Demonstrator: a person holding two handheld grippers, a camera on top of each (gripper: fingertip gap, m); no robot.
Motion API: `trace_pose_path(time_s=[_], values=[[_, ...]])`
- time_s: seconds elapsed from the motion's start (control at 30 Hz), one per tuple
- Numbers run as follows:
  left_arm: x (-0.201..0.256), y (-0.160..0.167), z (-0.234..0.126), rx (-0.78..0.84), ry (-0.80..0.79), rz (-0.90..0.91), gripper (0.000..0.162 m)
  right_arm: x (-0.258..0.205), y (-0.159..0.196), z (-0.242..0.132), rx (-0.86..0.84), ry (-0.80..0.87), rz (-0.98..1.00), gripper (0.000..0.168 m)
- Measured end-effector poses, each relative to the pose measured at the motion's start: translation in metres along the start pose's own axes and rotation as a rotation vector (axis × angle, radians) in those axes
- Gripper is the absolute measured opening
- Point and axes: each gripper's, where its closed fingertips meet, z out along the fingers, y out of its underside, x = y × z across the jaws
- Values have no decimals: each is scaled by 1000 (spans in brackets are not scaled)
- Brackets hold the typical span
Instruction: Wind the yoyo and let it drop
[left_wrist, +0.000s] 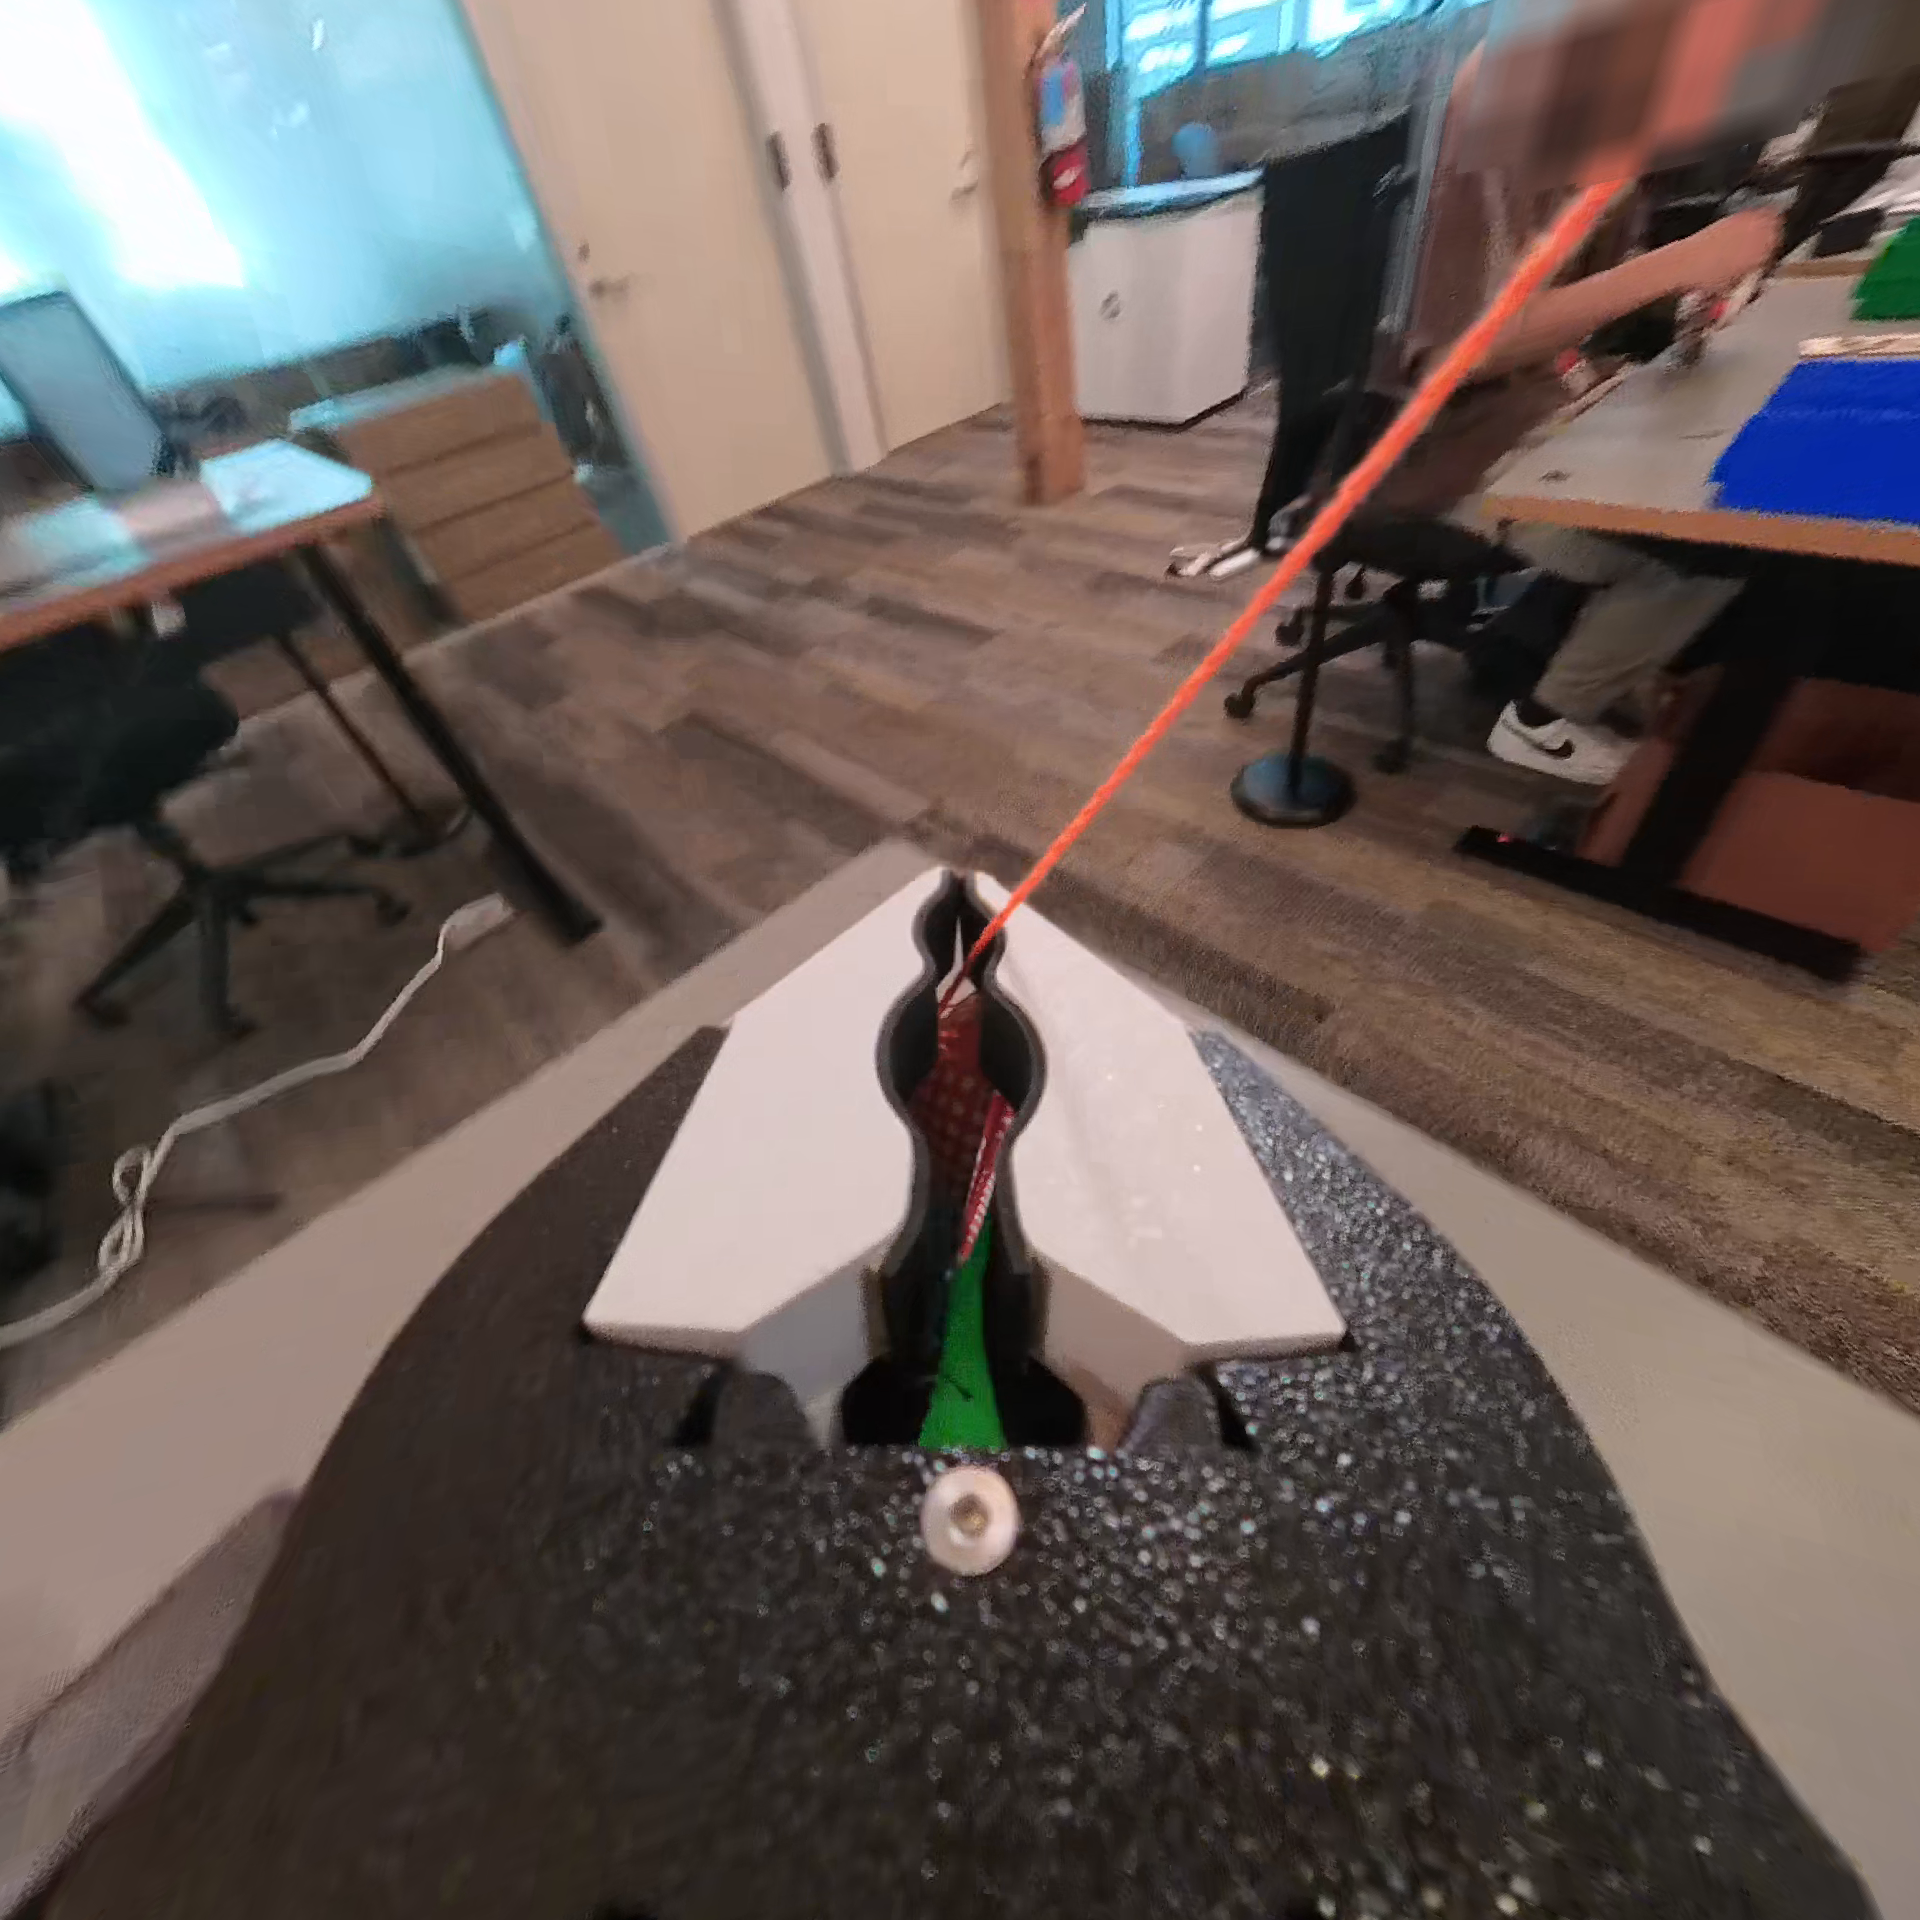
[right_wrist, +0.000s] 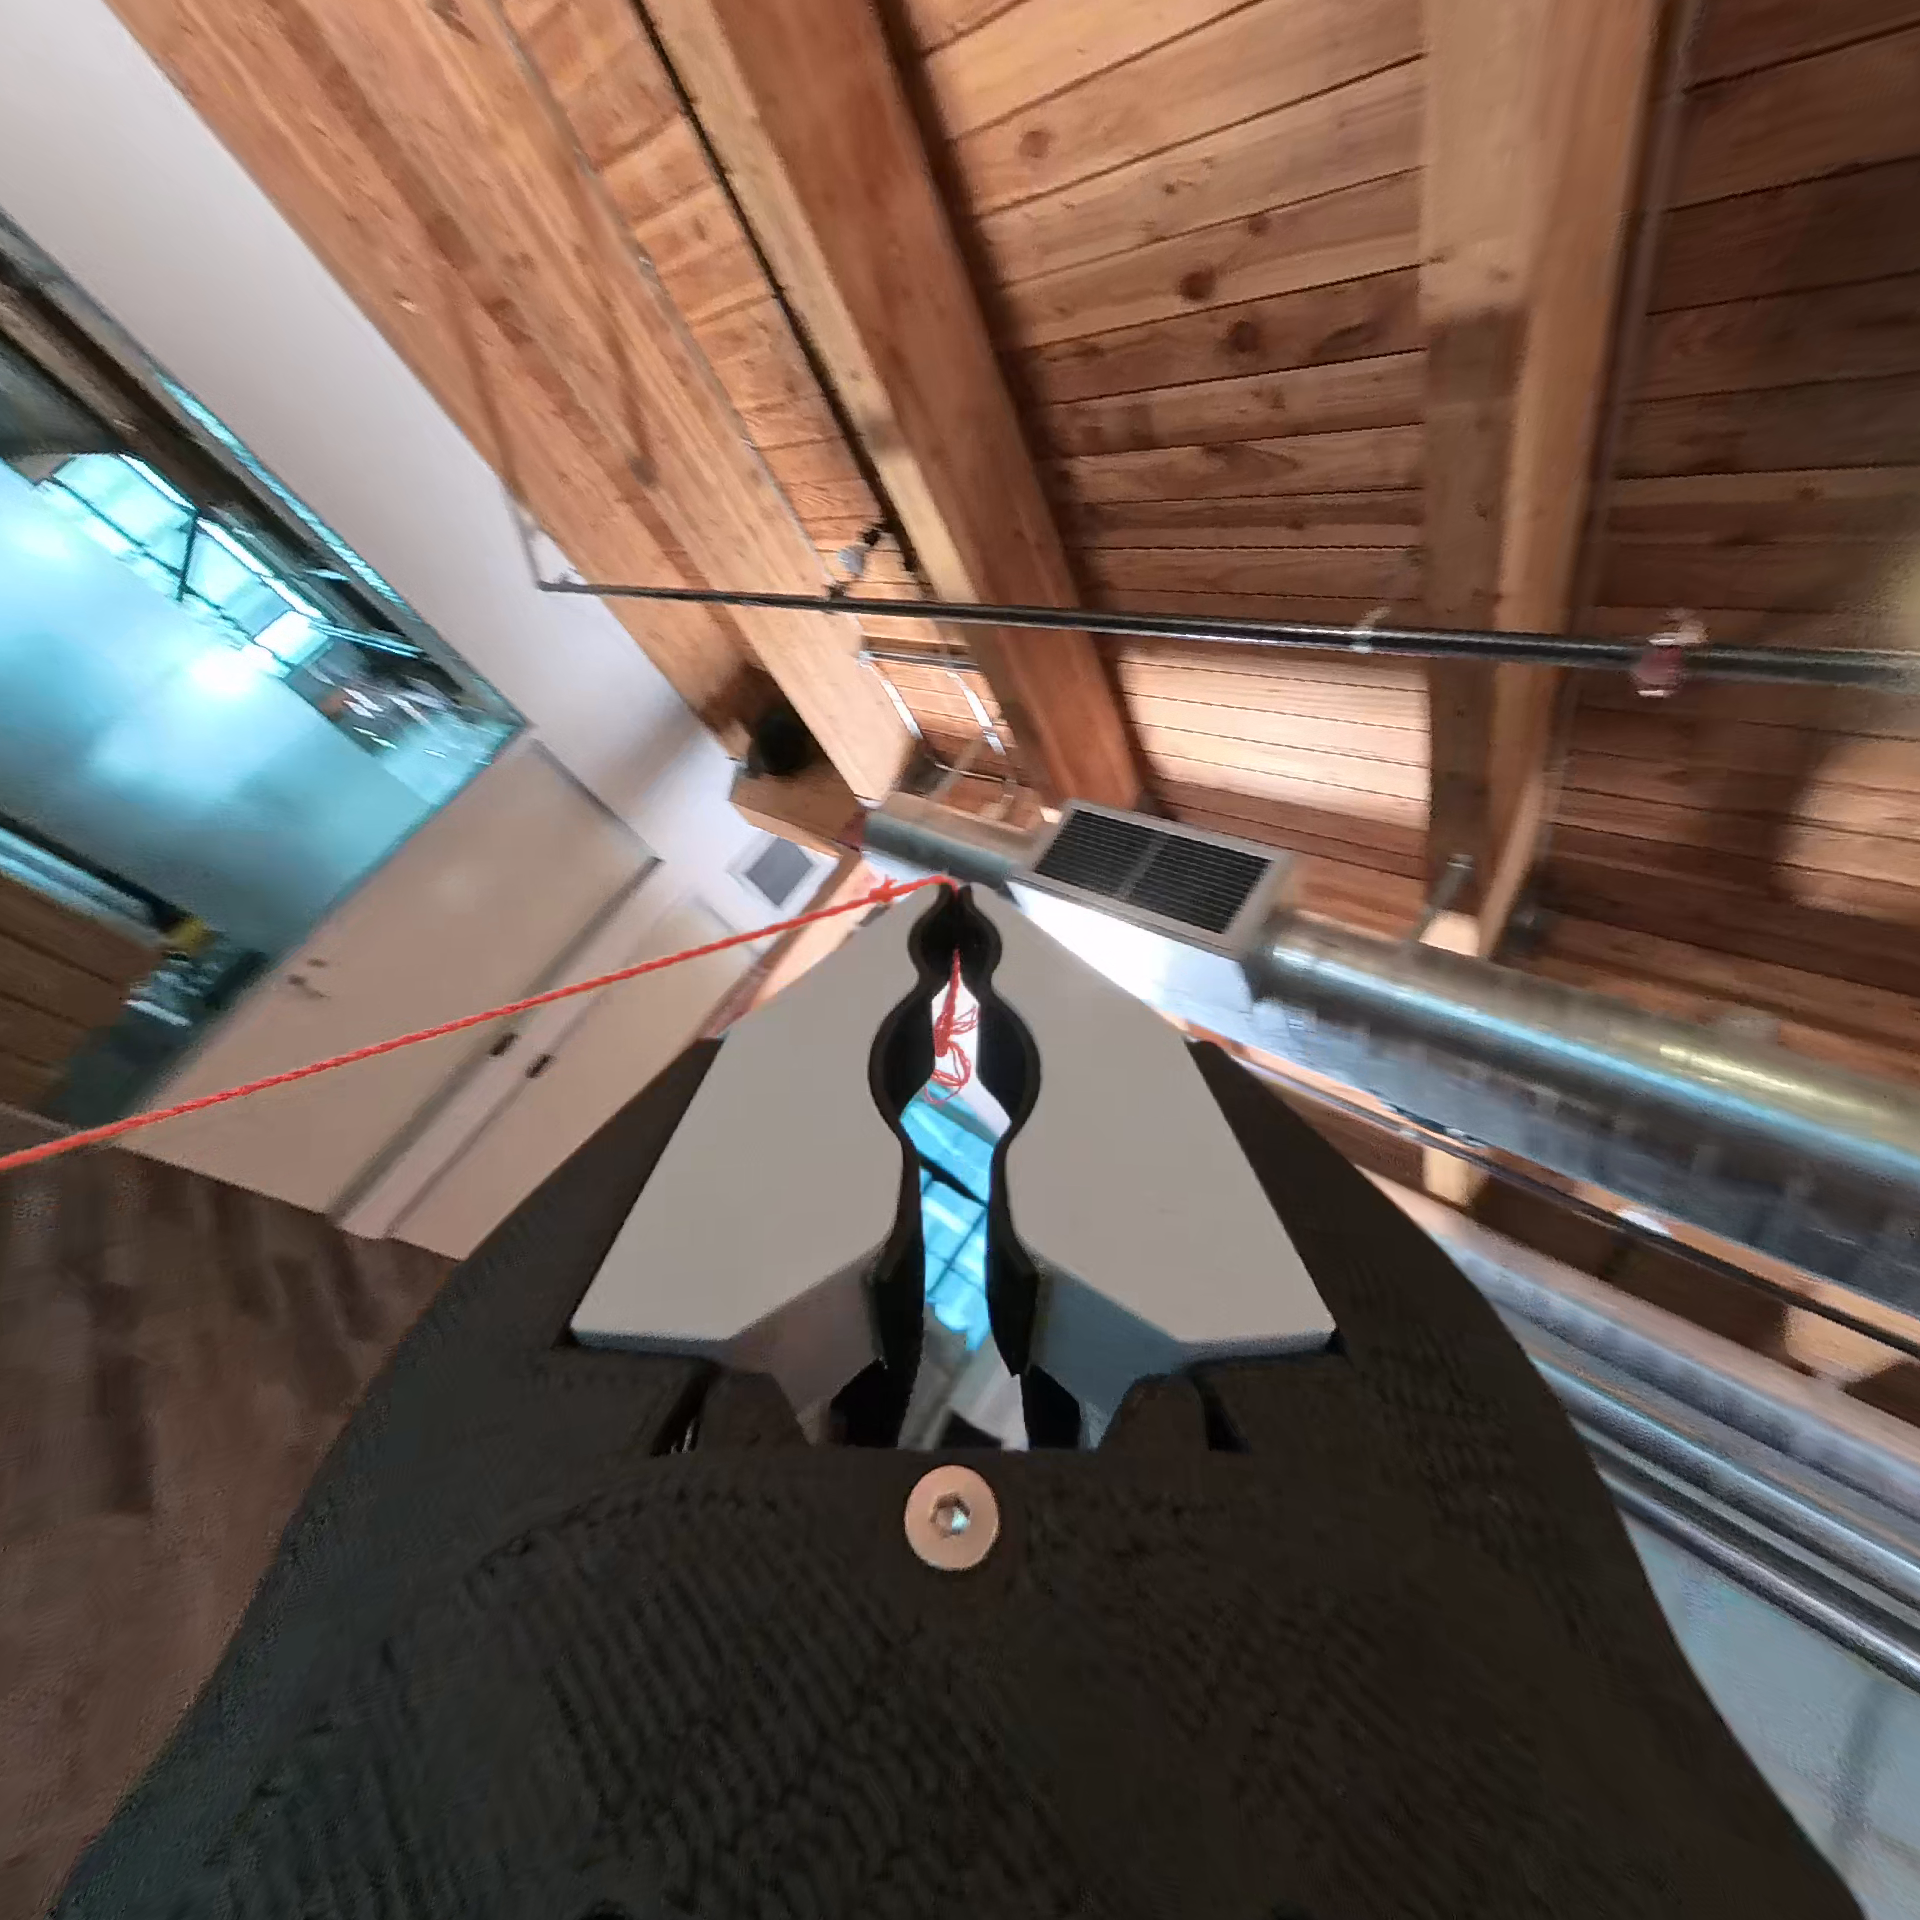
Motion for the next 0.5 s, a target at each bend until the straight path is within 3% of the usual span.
trace_pose_path(time_s=[0.13, 0.23, 0.33, 0.5], values=[[-35, 64, -22, -193, 10, -95, 0, -107, -2, 29, 36, -205, 100, 0], [-32, 109, -32, -373, 76, -135, 0, -216, -6, 40, 60, -453, 188, 0], [-27, 139, -39, -505, 115, -175, 0, -342, -13, 32, 84, -726, 268, 0], [-15, 162, -47, -633, 186, -260, 0, -554, -12, -7, 81, -1141, 366, 0]])
